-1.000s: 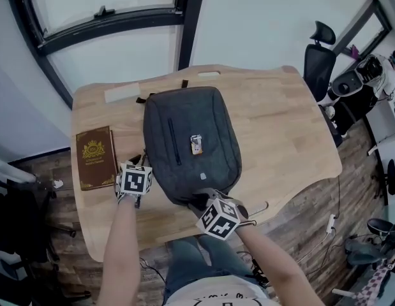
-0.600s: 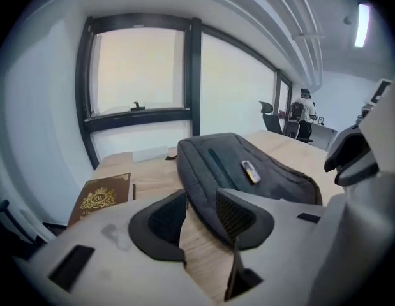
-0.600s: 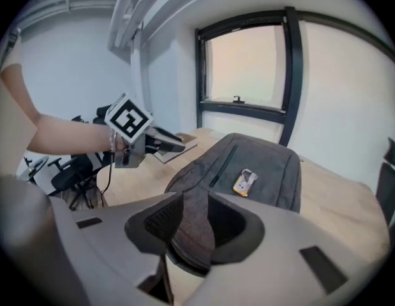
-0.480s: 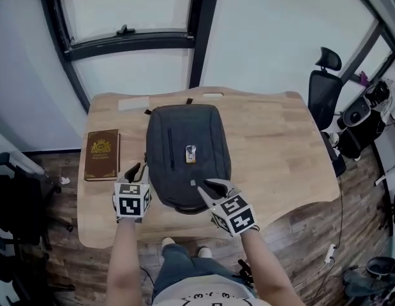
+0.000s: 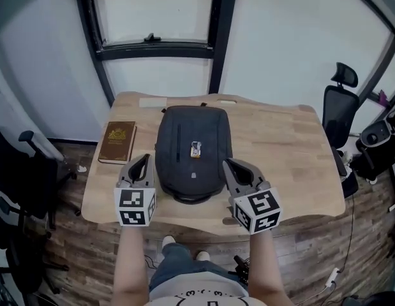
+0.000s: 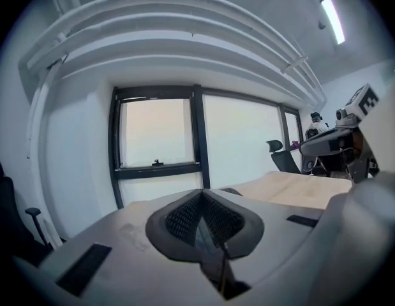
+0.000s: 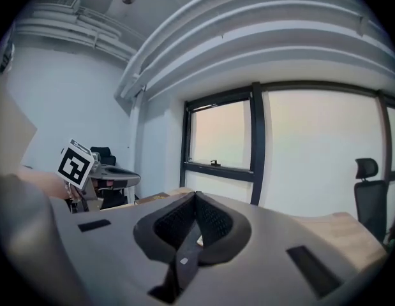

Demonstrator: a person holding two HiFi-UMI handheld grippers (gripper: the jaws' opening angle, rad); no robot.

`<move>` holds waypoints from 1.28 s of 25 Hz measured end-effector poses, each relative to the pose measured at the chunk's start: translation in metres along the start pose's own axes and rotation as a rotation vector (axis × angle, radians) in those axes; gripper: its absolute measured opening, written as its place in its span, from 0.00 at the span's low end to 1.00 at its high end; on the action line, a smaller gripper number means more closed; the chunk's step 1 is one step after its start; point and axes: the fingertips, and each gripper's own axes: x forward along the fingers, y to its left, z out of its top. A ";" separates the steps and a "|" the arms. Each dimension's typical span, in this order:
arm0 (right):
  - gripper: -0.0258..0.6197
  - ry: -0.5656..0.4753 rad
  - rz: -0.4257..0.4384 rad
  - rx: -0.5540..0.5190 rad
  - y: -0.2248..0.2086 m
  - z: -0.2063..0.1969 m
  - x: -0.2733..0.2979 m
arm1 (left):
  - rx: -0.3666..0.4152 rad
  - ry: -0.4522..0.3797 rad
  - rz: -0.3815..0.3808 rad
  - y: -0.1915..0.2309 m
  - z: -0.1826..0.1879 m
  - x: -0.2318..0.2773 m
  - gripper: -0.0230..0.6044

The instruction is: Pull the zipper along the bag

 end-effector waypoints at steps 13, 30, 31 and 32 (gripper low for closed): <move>0.12 -0.184 -0.106 -0.140 -0.002 0.055 -0.070 | 0.078 -0.206 0.014 -0.036 0.083 -0.057 0.06; 0.12 -0.286 -0.176 -0.108 0.001 0.108 -0.084 | 0.137 -0.344 0.005 -0.015 0.142 -0.084 0.06; 0.12 -0.292 -0.175 -0.118 0.003 0.111 -0.084 | 0.141 -0.348 0.005 -0.014 0.144 -0.085 0.06; 0.12 -0.298 -0.176 -0.130 0.005 0.115 -0.084 | 0.144 -0.353 0.005 -0.013 0.146 -0.085 0.06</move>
